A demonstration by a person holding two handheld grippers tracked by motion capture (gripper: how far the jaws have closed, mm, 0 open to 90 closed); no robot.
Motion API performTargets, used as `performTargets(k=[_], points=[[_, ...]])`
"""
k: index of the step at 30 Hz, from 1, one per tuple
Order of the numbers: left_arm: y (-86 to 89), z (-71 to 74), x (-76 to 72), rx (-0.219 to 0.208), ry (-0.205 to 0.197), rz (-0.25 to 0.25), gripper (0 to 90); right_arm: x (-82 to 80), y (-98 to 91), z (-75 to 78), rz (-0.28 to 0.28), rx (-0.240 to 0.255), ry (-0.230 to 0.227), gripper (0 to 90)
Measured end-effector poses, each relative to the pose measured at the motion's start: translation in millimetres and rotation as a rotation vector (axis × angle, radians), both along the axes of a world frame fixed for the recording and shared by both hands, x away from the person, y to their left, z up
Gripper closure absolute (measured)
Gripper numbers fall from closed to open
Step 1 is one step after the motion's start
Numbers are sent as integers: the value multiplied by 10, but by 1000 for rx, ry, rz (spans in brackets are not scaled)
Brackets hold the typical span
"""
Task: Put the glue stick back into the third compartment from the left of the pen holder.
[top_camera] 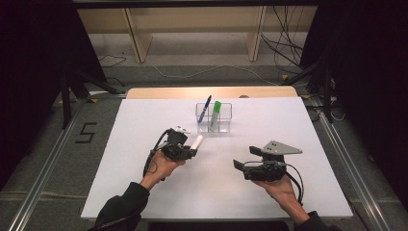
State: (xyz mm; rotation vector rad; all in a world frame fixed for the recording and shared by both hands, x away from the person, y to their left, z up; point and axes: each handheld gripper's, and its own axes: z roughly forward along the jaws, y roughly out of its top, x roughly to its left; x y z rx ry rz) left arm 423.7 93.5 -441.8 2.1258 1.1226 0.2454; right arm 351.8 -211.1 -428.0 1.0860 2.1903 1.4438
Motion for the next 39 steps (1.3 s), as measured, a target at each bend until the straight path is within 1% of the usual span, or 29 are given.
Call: performTargets(k=[4, 6, 7, 8, 9, 10, 12, 14, 15, 18, 20, 23, 25, 28, 32, 34, 36, 39], points=[[12, 58, -80, -35, -39, -5, 707, 4, -3, 18, -2, 19, 2, 190], [6, 85, -123, -62, -66, 1, 706, 7, -2, 24, 0, 29, 3, 190], [0, 95, -150, -75, -86, 5, 707, 8, 0, 26, -1, 35, 5, 191], [4, 107, -168, -77, -98, 0, 706, 7, 4, 31, -3, 44, 12, 191], [4, 119, -202, -91, -116, -2, 706, 8, 6, 35, -2, 49, 13, 191], [-1, 125, -229, -106, -126, -1, 706, 15, 11, 43, 1, 53, 7, 191], [7, 137, -271, -106, -151, -9, 707, 16, 25, 58, 6, 63, 8, 191], [25, 152, -316, -123, -168, -11, 706, 15, 52, 75, 20, 70, 3, 191], [35, 163, -343, -142, -176, -6, 706, 10, 69, 85, 24, 75, 5, 191], [67, 188, -411, -158, -200, -12, 706, 6, 116, 102, 39, 89, 8, 191], [80, 192, -464, -167, -213, -17, 707, 15, 140, 110, 45, 104, 19, 191], [88, 179, -529, -182, -227, -14, 706, 35, 178, 119, 51, 130, 39, 193], [87, 176, -549, -194, -235, -12, 707, 48, 200, 128, 57, 144, 44, 193], [68, 183, -582, -208, -243, -18, 706, 59, 230, 149, 60, 154, 39, 194], [52, 176, -613, -218, -252, -18, 706, 84, 276, 182, 70, 186, 42, 197], [46, 176, -629, -229, -256, -15, 706, 101, 307, 193, 74, 194, 48, 198], [45, 178, -646, -223, -256, -22, 706, 113, 336, 200, 80, 195, 48, 199], [35, 178, -668, -236, -257, -20, 706, 130, 393, 206, 90, 195, 46, 208]])
